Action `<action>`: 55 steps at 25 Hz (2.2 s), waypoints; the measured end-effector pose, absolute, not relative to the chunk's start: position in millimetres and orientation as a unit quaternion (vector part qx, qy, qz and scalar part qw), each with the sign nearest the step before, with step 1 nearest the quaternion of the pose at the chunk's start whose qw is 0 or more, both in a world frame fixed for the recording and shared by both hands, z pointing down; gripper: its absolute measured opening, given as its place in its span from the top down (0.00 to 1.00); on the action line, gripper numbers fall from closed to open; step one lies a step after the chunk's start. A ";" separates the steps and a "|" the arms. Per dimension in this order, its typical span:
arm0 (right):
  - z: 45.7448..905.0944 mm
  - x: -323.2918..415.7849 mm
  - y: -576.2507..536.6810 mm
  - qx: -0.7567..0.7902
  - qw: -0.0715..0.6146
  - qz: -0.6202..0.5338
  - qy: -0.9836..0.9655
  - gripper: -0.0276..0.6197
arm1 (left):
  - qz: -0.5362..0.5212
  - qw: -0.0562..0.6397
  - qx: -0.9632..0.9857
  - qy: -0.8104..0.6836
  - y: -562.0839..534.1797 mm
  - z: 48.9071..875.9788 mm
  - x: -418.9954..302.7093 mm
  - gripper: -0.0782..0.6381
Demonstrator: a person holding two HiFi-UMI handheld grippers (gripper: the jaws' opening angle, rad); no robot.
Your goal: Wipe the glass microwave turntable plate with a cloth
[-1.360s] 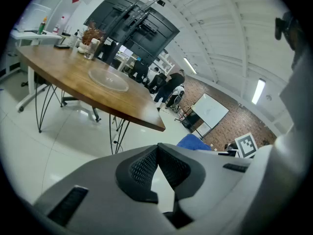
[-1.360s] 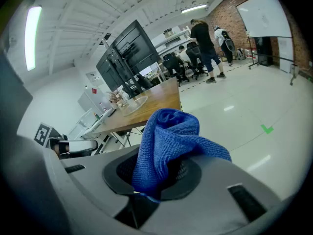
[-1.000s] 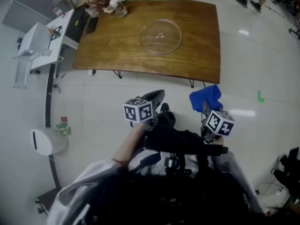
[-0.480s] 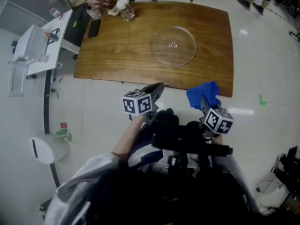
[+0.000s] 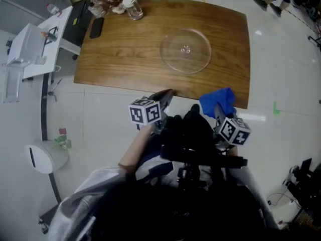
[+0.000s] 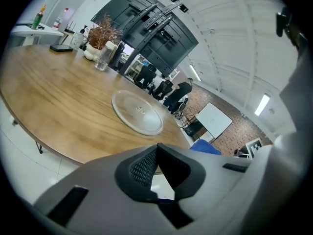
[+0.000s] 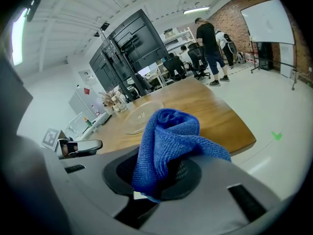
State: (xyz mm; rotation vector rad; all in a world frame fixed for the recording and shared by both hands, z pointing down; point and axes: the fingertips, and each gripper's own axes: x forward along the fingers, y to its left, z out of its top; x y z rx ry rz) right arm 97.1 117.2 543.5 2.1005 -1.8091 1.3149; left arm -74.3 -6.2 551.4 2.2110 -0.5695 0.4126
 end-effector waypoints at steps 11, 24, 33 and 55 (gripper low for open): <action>532.5 98.6 16.3 0.619 0.095 0.401 -0.669 0.83 | 0.127 0.414 0.844 -0.317 -81.5 555.5 -86.1 0.90; 517.2 164.8 -48.3 0.626 0.096 0.391 -0.668 0.83 | 0.268 0.352 0.808 -0.389 -129.0 599.9 -53.0 0.90; 508.7 163.1 -129.2 0.601 0.086 0.357 -0.710 0.83 | 0.251 0.423 0.780 -0.387 -126.3 608.1 -45.1 0.90; 549.1 39.5 -217.5 0.484 0.176 0.315 -0.797 0.83 | 0.207 0.450 0.781 -0.381 -122.2 611.8 -43.3 0.90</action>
